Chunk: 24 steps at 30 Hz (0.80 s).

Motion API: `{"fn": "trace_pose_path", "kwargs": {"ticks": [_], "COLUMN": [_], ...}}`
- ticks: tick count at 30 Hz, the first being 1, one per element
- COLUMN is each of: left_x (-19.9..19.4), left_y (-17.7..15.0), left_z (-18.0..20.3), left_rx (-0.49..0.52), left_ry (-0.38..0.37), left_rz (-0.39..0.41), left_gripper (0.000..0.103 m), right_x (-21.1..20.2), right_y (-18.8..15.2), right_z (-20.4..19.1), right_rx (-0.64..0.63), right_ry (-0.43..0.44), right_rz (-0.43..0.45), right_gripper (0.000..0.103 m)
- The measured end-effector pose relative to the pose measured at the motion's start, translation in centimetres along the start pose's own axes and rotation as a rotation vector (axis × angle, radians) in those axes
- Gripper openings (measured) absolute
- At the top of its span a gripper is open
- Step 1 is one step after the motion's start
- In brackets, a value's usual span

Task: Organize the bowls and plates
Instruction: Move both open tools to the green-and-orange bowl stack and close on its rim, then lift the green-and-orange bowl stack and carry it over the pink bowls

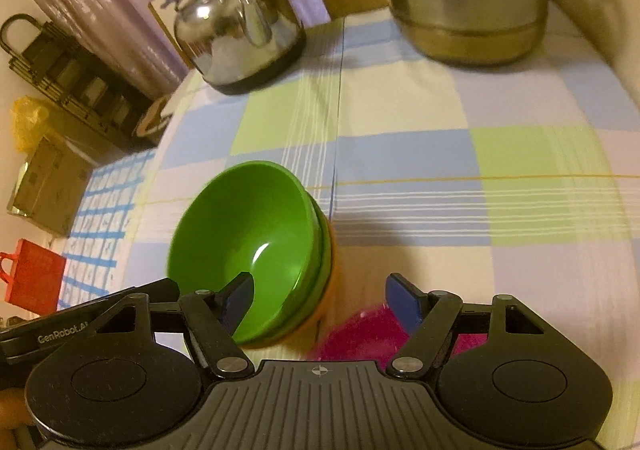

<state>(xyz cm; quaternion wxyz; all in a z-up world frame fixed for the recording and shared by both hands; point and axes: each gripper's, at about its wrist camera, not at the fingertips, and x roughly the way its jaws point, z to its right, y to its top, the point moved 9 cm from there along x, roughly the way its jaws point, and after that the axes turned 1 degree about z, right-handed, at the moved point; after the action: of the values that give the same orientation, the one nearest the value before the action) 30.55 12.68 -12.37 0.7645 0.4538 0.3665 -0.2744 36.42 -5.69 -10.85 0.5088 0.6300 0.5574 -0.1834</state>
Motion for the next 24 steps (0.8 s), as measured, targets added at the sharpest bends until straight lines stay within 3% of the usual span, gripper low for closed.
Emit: {"fn": "trace_pose_path", "kwargs": {"ticks": [2, 10, 20, 24], "left_x": [1.0, 4.2, 5.3, 5.3], "left_y": [0.2, 0.3, 0.1, 0.0], "left_z": [-0.1, -0.7, -0.9, -0.9], "left_rx": [-0.005, -0.038, -0.045, -0.041], "left_ry": [-0.001, -0.019, -0.042, -0.037], "left_rz": [-0.019, -0.092, -0.139, -0.141], "left_gripper": [0.07, 0.048, 0.034, 0.03], "right_x": [1.4, 5.1, 7.3, 7.6], "right_y": [0.4, 0.0, -0.2, -0.2], "right_z": [0.2, 0.4, -0.3, -0.3], "right_rx": [-0.014, -0.072, -0.1, -0.106], "right_ry": [-0.007, -0.042, -0.064, -0.077], "right_rz": [-0.033, -0.124, -0.177, -0.181], "right_gripper": [0.059, 0.047, 0.023, 0.021]}}
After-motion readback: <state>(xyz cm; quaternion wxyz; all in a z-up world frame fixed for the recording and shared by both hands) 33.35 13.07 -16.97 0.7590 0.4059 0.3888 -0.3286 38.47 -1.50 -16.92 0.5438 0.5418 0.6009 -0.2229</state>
